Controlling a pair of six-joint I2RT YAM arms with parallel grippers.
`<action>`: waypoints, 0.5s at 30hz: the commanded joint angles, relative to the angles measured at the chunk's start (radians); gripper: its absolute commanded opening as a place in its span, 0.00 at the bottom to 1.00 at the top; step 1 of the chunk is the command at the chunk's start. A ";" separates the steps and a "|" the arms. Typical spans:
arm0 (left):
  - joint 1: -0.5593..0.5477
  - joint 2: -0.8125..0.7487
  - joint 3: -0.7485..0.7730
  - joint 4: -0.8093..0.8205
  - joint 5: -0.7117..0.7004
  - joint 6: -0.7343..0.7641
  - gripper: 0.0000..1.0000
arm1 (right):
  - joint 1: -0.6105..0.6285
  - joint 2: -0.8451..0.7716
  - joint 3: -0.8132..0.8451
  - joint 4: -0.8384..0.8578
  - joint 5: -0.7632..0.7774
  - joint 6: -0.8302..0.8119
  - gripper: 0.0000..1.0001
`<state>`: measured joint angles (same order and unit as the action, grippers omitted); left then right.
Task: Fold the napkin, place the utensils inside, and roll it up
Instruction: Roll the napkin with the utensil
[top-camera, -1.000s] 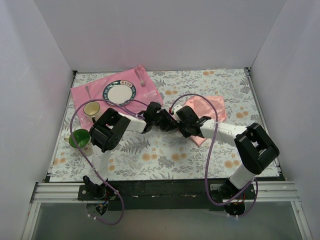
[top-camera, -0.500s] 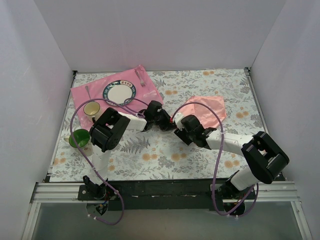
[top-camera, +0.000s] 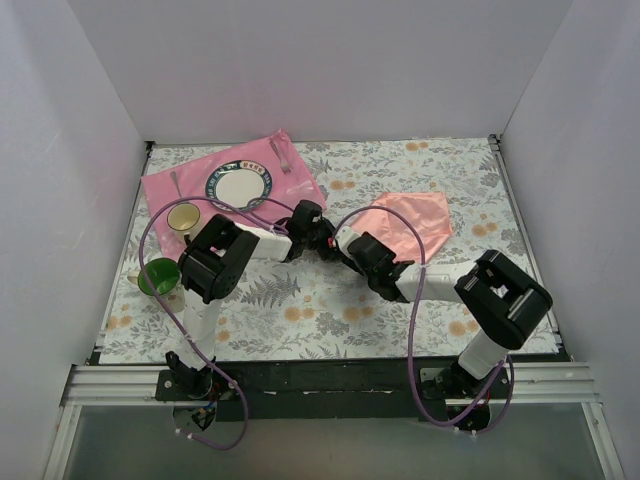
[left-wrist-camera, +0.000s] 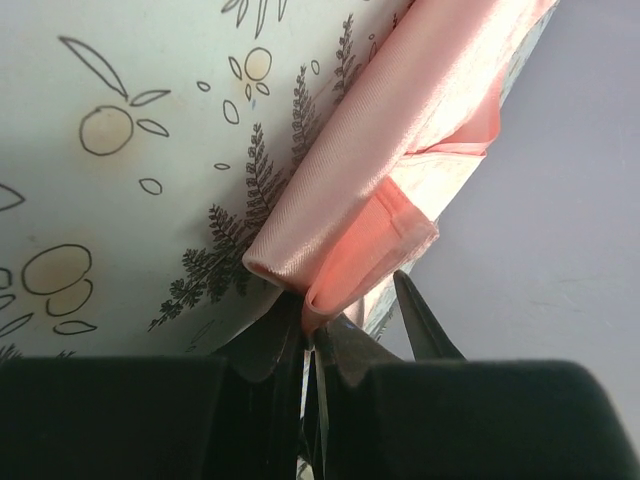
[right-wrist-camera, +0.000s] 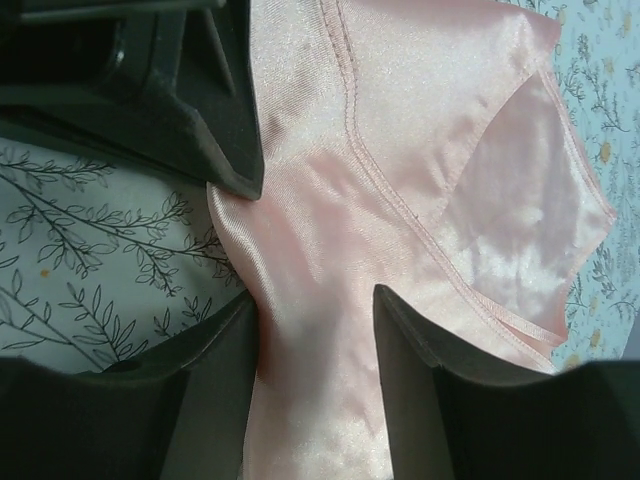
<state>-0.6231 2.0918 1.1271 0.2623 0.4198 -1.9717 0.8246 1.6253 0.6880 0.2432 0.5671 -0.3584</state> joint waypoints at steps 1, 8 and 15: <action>0.016 -0.024 0.007 0.003 0.034 -0.015 0.07 | 0.005 0.059 -0.031 0.042 0.102 -0.030 0.54; 0.026 -0.030 -0.001 0.014 0.043 -0.009 0.13 | 0.005 0.114 -0.002 -0.004 0.062 -0.010 0.31; 0.045 -0.053 0.042 -0.100 0.001 0.111 0.43 | -0.018 0.105 0.077 -0.149 -0.099 0.036 0.12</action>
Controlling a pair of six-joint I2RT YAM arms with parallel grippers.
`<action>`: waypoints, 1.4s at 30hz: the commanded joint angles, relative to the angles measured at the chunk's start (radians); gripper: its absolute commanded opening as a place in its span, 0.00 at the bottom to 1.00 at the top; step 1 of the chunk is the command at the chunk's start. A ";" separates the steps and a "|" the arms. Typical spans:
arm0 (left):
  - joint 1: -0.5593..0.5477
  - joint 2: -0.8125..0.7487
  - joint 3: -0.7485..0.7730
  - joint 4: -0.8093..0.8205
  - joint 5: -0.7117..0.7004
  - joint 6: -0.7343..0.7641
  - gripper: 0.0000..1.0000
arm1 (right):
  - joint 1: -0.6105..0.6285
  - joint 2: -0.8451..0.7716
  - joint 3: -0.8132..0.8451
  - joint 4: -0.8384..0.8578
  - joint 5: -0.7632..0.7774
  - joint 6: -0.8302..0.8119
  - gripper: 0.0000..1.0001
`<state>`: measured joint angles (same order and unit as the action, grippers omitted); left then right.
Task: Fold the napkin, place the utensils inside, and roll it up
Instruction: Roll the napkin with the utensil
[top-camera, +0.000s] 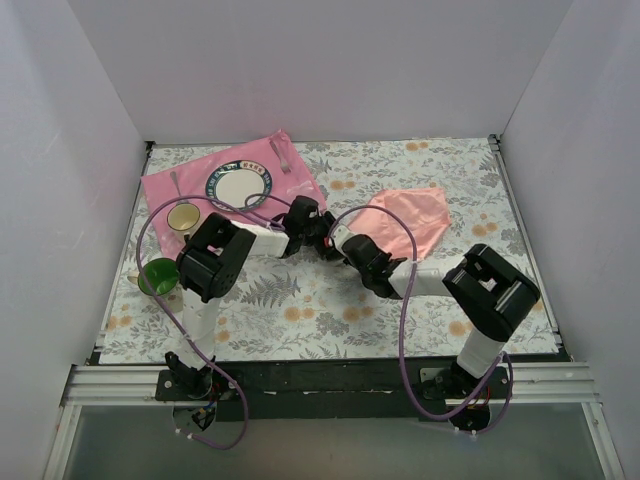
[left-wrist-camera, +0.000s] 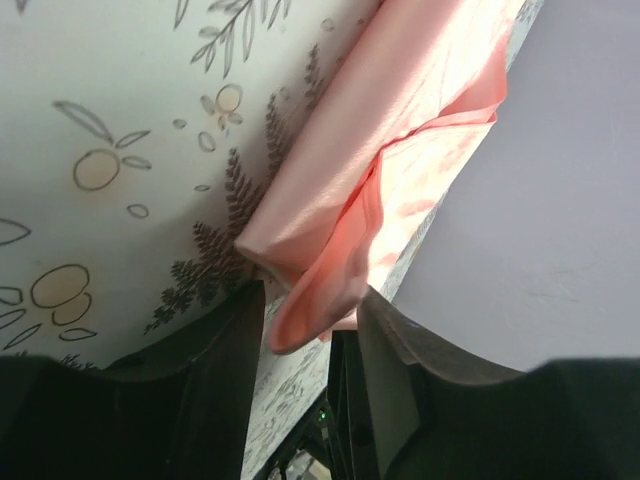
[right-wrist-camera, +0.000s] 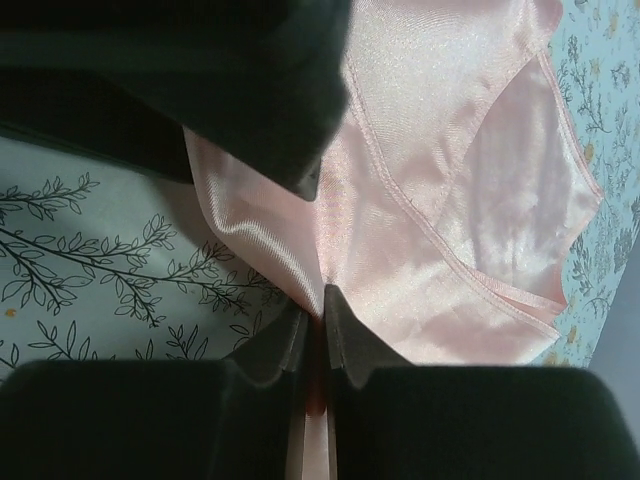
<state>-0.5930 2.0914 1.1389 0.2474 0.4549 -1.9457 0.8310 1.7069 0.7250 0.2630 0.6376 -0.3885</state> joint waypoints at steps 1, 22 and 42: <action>0.018 -0.063 0.024 -0.085 -0.039 0.090 0.44 | -0.027 0.025 0.048 -0.197 -0.190 0.077 0.11; 0.050 -0.415 -0.186 -0.178 -0.133 0.318 0.53 | -0.351 0.117 0.263 -0.476 -1.036 0.309 0.01; -0.011 -0.218 -0.073 -0.088 -0.142 0.197 0.71 | -0.489 0.215 0.280 -0.470 -1.211 0.352 0.01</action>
<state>-0.6106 1.8679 1.0164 0.1154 0.3294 -1.7142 0.3347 1.8656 1.0508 -0.0517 -0.6083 -0.0296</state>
